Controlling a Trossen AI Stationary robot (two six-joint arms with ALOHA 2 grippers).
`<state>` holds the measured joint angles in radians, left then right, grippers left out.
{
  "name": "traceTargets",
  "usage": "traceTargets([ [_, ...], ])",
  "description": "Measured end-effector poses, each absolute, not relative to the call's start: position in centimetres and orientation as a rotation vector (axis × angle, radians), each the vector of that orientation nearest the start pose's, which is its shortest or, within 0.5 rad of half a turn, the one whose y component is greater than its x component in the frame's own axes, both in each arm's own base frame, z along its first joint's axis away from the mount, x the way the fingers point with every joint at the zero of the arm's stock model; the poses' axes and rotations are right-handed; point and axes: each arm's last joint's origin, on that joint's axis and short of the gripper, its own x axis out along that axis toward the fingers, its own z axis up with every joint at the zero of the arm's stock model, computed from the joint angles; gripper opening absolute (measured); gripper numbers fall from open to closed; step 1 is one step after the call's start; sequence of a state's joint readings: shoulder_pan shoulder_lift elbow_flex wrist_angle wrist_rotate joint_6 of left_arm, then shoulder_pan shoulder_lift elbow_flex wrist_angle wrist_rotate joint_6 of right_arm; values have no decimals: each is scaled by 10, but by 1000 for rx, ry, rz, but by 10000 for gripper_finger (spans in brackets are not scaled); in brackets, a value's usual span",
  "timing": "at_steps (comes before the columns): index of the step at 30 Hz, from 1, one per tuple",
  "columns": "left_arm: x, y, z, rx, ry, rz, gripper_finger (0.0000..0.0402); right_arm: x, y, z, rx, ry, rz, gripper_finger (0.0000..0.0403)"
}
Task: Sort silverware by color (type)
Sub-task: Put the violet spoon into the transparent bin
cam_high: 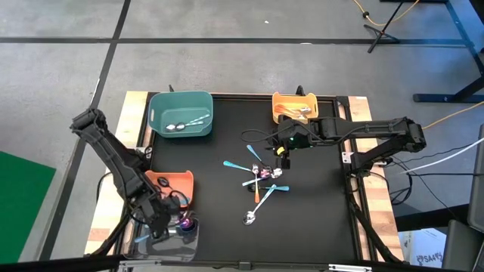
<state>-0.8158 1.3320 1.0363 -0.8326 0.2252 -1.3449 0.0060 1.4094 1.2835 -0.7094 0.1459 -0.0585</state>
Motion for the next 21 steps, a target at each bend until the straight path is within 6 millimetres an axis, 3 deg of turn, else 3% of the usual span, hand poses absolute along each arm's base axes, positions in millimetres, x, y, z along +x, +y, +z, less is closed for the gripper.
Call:
traceTargets([
  [12,177,-199,226,-467,1566,-87,29,293,-2,321,-118,838,-106,138],
  [21,181,-204,204,-383,1642,-29,32,293,-2,321,-112,838,-92,138],
])
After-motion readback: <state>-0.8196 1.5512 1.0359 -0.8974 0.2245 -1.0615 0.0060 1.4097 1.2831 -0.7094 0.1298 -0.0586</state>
